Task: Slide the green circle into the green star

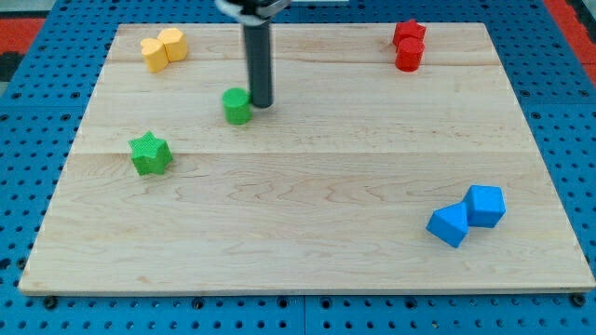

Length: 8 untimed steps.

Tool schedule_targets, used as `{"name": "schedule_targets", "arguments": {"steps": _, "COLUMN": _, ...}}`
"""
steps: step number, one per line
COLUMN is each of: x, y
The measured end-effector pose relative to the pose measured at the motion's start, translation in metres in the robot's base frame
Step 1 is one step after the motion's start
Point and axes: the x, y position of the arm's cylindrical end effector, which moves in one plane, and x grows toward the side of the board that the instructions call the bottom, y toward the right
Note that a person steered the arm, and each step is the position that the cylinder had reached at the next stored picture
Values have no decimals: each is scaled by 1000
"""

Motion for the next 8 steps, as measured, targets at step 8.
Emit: {"name": "schedule_targets", "arguments": {"steps": 8, "x": 42, "y": -112}}
